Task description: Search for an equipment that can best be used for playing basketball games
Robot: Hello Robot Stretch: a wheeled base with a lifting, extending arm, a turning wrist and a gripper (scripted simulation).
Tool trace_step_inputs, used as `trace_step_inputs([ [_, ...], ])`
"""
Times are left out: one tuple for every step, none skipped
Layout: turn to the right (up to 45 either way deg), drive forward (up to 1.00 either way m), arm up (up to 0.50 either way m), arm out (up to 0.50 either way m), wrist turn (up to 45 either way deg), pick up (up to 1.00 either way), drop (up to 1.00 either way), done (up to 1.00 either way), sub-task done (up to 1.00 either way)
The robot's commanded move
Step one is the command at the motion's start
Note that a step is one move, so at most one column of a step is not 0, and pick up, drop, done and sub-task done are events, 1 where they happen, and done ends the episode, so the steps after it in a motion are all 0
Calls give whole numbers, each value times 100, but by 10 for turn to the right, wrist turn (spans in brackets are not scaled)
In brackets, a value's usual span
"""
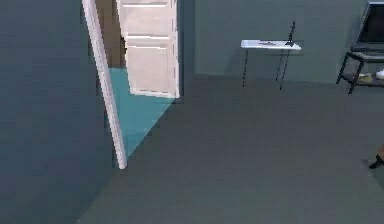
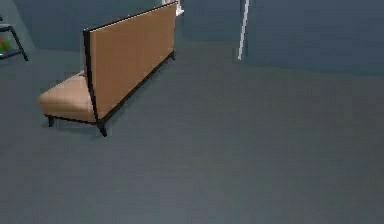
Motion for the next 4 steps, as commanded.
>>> trace_step_inputs([
  [0,100,0,0,0,0,0,0,0],
  [0,75,0,0,0,0,0,0,0],
  [-300,0,0,0,0,0,0,0,0],
  [0,50,0,0,0,0,0,0,0],
])
